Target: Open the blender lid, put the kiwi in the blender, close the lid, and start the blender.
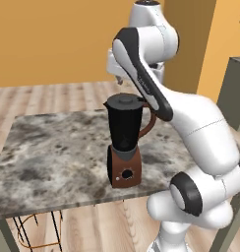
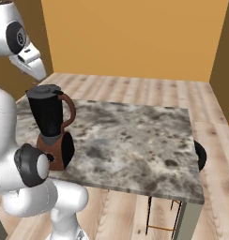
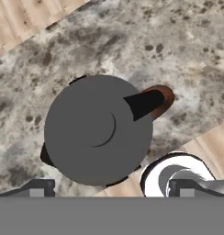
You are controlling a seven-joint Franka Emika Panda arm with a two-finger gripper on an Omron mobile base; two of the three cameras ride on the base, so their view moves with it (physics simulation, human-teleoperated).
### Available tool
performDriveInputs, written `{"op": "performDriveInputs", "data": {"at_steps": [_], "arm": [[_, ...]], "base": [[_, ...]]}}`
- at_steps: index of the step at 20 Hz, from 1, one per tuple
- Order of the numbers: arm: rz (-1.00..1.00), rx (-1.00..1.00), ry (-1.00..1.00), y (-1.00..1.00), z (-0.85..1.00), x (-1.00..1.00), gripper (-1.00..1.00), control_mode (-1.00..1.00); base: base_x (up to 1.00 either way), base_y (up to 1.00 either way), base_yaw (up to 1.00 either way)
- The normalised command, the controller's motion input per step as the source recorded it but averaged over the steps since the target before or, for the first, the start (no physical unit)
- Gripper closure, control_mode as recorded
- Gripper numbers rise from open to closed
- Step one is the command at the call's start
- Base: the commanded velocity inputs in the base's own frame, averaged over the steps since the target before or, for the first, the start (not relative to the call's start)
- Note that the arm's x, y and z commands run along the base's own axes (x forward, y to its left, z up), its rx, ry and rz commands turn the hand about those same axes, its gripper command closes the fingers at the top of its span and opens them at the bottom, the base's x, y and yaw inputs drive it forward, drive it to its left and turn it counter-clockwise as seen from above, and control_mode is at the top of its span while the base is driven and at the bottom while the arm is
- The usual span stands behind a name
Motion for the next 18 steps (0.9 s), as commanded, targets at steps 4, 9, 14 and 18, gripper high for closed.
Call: {"op": "performDriveInputs", "data": {"at_steps": [4, 9, 14, 18], "arm": [[-0.16, -0.1, -0.19, 0.0, -0.44, -1.0, -1.0, -1.0], [-0.21, -0.19, -0.18, 0.0, -0.6, -1.0, -1.0, -1.0], [-0.24, -0.28, -0.08, 0.0, -0.86, -1.0, -1.0, -1.0], [-0.33, -0.37, 0.01, 0.18, -1.0, -0.47, -1.0, -1.0]], "base": [[0.0, 0.0, 0.0], [0.0, 0.0, 0.0], [0.0, 0.0, 0.0], [0.0, 0.0, 0.0]]}}
